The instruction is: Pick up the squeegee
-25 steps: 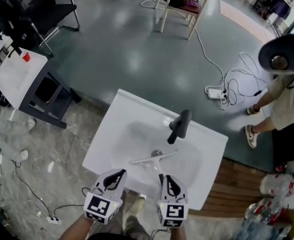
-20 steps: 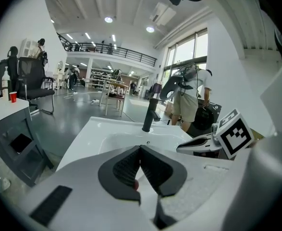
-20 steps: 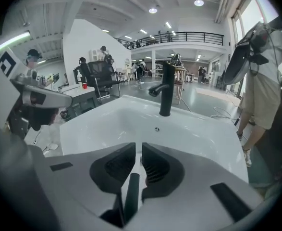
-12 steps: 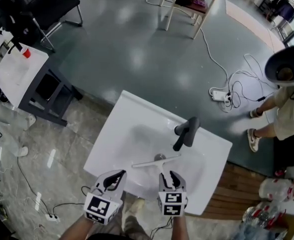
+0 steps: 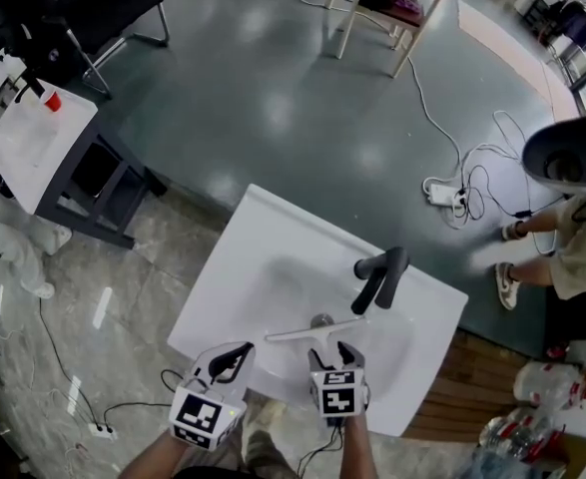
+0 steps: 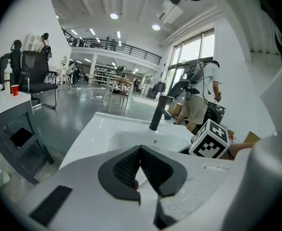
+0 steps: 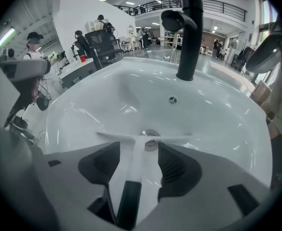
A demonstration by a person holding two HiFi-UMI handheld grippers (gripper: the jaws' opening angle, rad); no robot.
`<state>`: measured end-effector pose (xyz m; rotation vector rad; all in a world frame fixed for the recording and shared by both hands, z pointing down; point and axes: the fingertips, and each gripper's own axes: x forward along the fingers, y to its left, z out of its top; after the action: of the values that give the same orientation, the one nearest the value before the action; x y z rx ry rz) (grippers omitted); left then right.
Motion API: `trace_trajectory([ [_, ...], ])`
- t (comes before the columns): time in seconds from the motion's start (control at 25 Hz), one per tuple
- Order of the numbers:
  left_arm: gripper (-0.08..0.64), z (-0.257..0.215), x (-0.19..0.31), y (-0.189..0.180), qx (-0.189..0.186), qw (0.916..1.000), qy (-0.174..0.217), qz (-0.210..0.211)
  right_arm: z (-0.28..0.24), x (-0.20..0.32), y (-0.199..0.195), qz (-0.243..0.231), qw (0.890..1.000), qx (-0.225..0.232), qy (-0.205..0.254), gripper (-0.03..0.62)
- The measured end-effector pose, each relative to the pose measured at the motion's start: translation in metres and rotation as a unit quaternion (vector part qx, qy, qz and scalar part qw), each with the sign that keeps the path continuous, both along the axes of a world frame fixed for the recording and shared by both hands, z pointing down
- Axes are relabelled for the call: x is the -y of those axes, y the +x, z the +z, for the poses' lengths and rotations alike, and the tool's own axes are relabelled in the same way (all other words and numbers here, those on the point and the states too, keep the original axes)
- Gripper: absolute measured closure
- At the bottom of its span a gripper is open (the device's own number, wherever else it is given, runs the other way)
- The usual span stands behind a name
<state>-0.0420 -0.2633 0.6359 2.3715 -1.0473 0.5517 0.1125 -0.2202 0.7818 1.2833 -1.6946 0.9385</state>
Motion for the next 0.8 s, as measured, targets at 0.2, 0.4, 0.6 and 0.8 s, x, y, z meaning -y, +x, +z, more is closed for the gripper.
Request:
trace_trajectory([
  [0.2, 0.558, 0.005, 0.008, 0.0, -0.001, 1.0, 0.0, -0.001, 0.014, 0.0, -0.002, -0.006, 0.999, -0.004, -0.035, 0.351],
  [0.4, 0.558, 0.01, 0.013, -0.002, 0.0, 0.9998, -0.021, -0.004, 0.021, 0.003, -0.004, -0.001, 0.998, -0.001, -0.059, 0.392],
  [0.6, 0.558, 0.014, 0.026, -0.005, 0.0, 0.9999, -0.015, -0.002, 0.022, 0.021, -0.007, -0.002, 0.999, -0.003, -0.047, 0.433],
  [0.8, 0.558, 0.017, 0.035, -0.004, -0.002, 0.9999, -0.014, 0.003, 0.026, 0.022, -0.006, 0.0, 0.998, -0.01, -0.056, 0.487],
])
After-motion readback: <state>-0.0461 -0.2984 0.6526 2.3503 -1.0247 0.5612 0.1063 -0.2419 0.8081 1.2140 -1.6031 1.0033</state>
